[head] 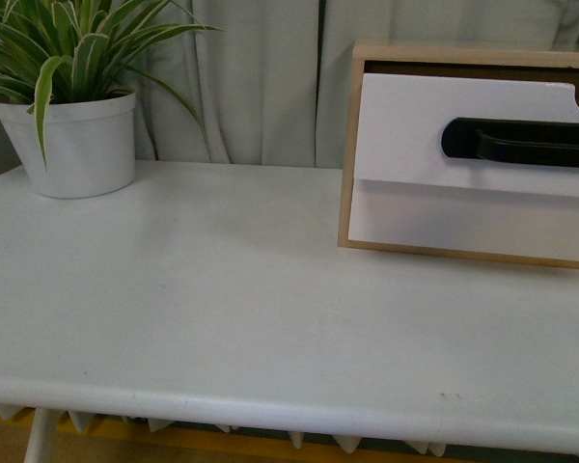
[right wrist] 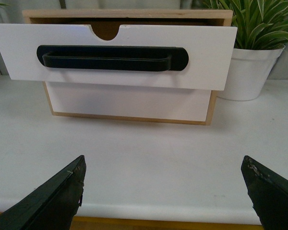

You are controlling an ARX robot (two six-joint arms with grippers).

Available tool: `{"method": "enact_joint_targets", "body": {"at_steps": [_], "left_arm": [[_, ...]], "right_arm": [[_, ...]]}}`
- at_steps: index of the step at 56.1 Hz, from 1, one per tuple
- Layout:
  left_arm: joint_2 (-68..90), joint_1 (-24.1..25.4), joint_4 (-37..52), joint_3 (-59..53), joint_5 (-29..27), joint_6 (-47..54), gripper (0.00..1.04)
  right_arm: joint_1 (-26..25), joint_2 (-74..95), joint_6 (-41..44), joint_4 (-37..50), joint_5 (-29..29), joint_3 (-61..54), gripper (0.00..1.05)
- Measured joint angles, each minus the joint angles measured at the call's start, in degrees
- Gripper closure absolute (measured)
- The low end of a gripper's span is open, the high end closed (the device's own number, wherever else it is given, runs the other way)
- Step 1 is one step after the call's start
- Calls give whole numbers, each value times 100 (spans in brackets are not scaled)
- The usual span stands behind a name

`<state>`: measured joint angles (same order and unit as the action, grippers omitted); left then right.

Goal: Close drawer sideways

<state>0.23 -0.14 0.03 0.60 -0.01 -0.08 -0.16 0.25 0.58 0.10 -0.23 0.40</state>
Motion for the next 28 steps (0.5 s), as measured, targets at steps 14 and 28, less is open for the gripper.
{"method": "enact_joint_targets", "body": {"at_steps": [14,28], "left_arm": [[0,0,0,0,0,0,6],[0,0,0,0,0,0,6]], "right_arm": [[0,0,0,0,0,0,9],[0,0,0,0,0,0,9]]}}
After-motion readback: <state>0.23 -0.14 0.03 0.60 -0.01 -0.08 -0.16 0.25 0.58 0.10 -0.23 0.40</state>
